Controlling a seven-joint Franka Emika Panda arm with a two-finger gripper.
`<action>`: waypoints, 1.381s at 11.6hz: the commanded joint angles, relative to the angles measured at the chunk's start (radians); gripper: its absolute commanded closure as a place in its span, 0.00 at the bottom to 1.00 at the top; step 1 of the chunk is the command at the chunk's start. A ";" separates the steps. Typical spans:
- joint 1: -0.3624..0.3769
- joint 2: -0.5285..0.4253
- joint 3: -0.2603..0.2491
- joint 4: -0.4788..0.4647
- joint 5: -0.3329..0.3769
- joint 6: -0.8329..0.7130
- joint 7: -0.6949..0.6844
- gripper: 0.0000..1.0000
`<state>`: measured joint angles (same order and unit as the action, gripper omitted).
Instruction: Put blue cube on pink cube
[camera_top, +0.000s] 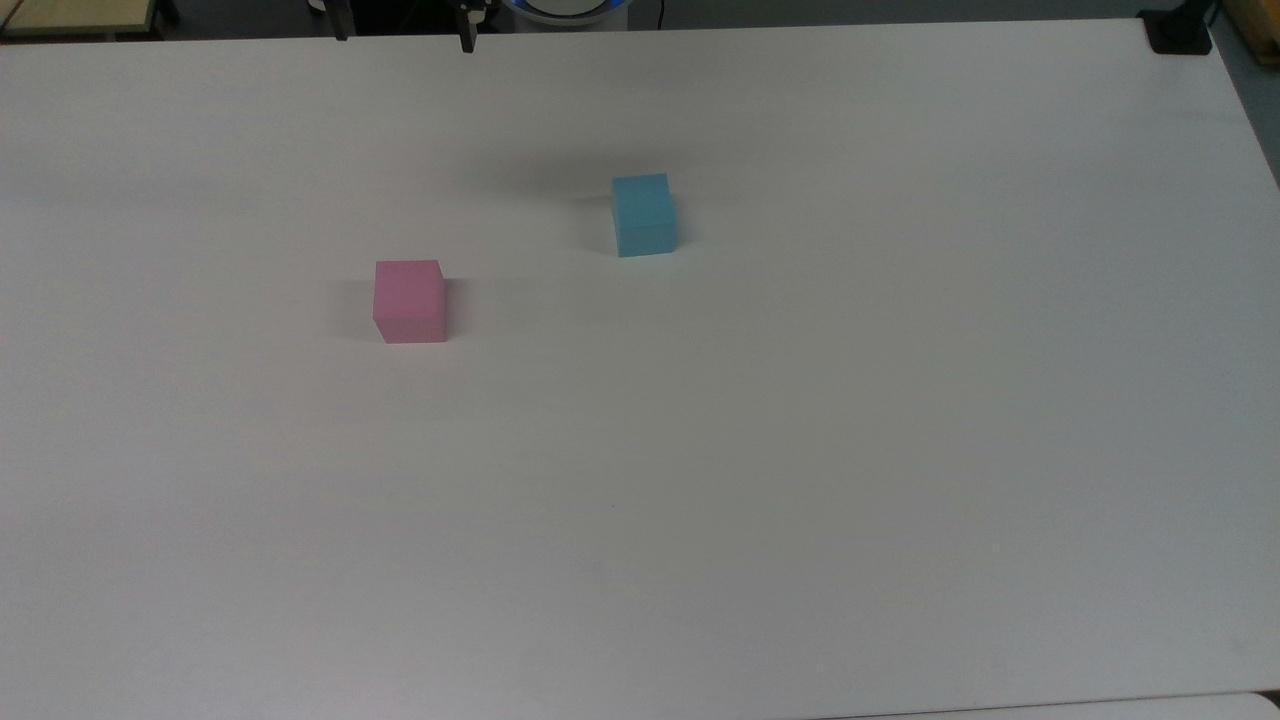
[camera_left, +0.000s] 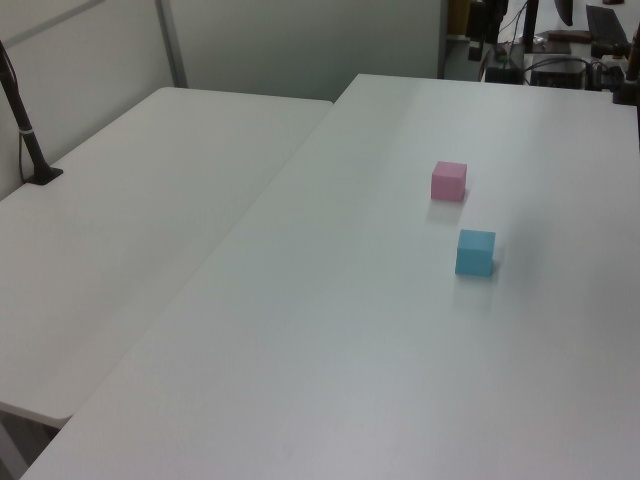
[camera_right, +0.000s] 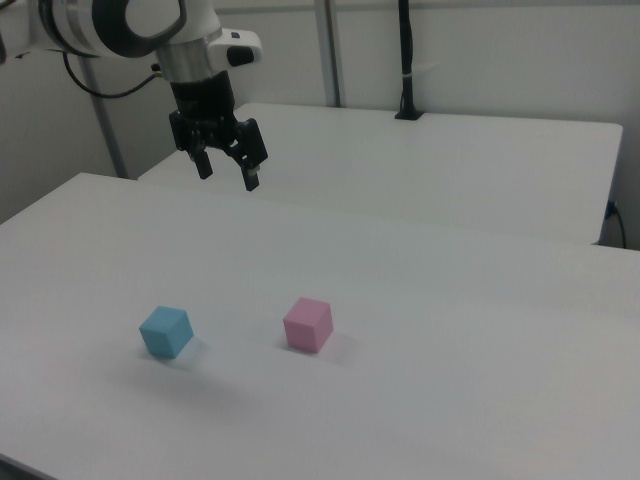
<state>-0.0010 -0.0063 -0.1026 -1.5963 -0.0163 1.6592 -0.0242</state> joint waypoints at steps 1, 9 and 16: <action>0.030 0.009 -0.005 0.004 -0.033 0.072 0.010 0.00; 0.041 0.012 -0.005 -0.008 -0.051 0.085 -0.034 0.00; 0.041 0.012 -0.005 -0.013 -0.050 0.076 -0.036 0.00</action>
<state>0.0310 0.0163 -0.1024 -1.6012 -0.0476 1.7273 -0.0418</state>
